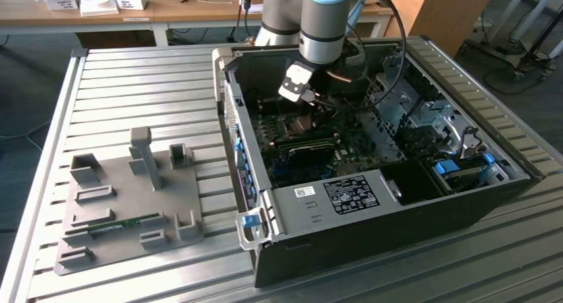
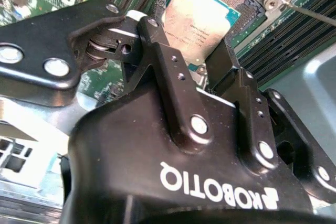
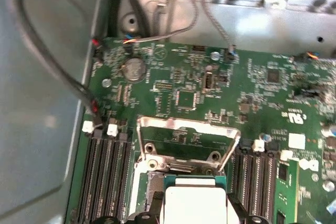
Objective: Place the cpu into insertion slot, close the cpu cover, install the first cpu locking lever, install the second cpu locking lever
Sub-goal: 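Place the cpu into insertion slot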
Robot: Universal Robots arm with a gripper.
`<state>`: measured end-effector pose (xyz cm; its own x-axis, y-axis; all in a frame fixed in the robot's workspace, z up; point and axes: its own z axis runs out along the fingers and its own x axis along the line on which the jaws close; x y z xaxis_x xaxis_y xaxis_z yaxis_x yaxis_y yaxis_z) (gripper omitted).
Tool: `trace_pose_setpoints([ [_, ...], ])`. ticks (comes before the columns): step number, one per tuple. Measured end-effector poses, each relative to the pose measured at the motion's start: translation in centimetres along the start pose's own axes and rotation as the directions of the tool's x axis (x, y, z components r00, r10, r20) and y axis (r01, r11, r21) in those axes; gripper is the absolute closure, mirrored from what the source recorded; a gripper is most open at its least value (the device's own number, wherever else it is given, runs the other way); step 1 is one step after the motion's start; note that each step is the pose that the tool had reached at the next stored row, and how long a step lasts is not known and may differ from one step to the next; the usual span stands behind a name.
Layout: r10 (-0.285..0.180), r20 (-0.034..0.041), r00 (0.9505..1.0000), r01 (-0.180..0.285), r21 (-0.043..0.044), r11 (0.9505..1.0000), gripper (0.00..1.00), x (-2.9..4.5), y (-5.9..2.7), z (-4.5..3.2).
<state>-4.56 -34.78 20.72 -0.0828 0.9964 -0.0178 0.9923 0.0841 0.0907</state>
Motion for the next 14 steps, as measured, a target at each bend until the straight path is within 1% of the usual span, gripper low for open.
trace_pose_setpoints([
  [3, 0.044, 0.0042, 0.9990, -0.044, 0.0008, 0.9990, 0.46, 0.00, 0.00, 0.00],
  [7, 0.048, 0.0044, 0.9989, -0.048, 0.0008, 0.9989, 0.46, 0.00, 0.00, 0.01],
  [8, 0.048, 0.0044, 0.9989, -0.048, 0.0032, 0.9989, 0.46, 0.00, 0.00, 0.01],
  [9, 0.048, 0.0038, 0.9989, -0.048, 0.0135, 0.9988, 0.46, 0.01, 0.01, 0.03],
  [11, 0.047, 0.0028, 0.9989, -0.047, 0.0484, 0.9977, 0.46, -0.01, 0.07, 0.05],
  [12, 0.047, 0.0022, 0.9989, -0.047, 0.0599, 0.9971, 0.46, -0.01, 0.08, 0.05],
  [14, 0.047, 0.0023, 0.9989, -0.047, 0.0601, 0.9971, 0.46, -0.01, 0.07, 0.05],
])
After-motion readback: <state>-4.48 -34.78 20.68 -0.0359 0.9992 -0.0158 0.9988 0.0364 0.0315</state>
